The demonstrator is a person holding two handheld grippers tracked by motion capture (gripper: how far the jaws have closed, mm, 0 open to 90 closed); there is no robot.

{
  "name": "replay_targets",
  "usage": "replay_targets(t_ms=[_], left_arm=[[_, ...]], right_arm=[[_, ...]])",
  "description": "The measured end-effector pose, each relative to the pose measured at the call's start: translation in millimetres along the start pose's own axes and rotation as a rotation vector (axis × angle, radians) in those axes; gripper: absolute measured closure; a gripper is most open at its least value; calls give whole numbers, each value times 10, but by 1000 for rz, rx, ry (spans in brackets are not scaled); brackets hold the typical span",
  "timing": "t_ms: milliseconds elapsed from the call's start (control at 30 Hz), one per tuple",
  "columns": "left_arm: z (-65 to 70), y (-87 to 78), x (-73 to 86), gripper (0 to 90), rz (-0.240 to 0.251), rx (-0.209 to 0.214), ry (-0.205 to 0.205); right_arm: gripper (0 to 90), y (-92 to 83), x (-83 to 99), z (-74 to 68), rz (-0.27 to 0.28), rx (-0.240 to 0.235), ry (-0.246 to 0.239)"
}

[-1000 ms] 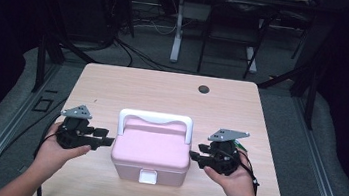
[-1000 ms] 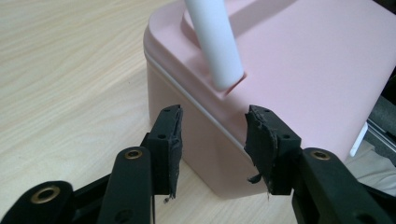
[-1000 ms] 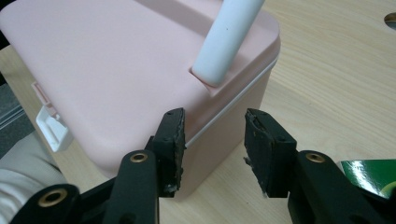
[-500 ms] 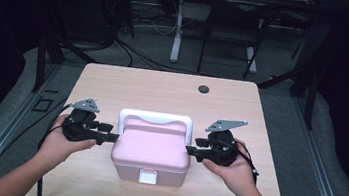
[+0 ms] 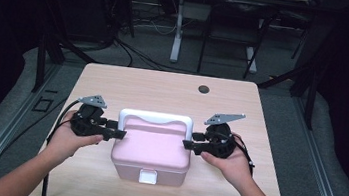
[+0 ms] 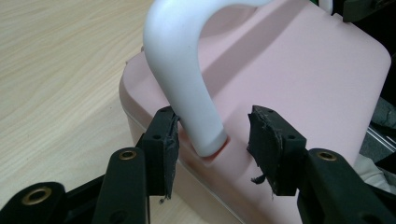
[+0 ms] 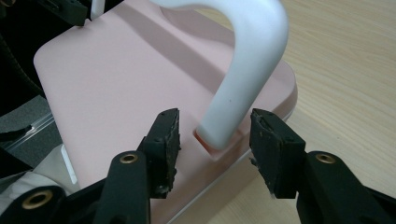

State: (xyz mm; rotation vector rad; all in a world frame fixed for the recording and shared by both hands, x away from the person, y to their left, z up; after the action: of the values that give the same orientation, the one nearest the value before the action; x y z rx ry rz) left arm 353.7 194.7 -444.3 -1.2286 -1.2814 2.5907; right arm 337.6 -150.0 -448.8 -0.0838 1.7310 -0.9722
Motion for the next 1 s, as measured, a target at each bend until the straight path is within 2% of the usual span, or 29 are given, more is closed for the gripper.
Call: replay_targets(t_ms=[133, 233, 400, 667, 800, 1000], left_arm=[[-14, 10, -9, 548, 1, 3, 0], [-11, 18, -13, 563, 4, 1, -1], [2, -8, 1, 620, 11, -1, 17], [60, -60, 44, 706, 12, -19, 47], [91, -78, 74, 736, 3, -35, 66], [107, -112, 123, 739, 5, -32, 67]], right_arm=[[533, 24, -16, -10, 8, -13, -14], [545, 31, -21, -12, 6, 0, -20], [630, 11, -18, -19, 13, 17, -23], [718, -15, 0, -71, 23, 23, -44], [738, -21, 11, -101, 27, 25, -50], [743, -34, 19, -177, 21, 30, -64]])
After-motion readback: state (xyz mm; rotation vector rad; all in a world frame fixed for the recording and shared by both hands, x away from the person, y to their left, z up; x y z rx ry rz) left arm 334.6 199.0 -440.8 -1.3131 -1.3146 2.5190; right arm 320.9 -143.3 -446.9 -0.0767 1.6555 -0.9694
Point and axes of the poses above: each handheld gripper's, and its own axes: y roughly forward along the jaws, x roughly out of its underside, z roughly to its right, the point moved 2 cm from there along y, roughly forward along the jaws, and after that the axes turned 11 degrees about -y, right-handed, at the moved point
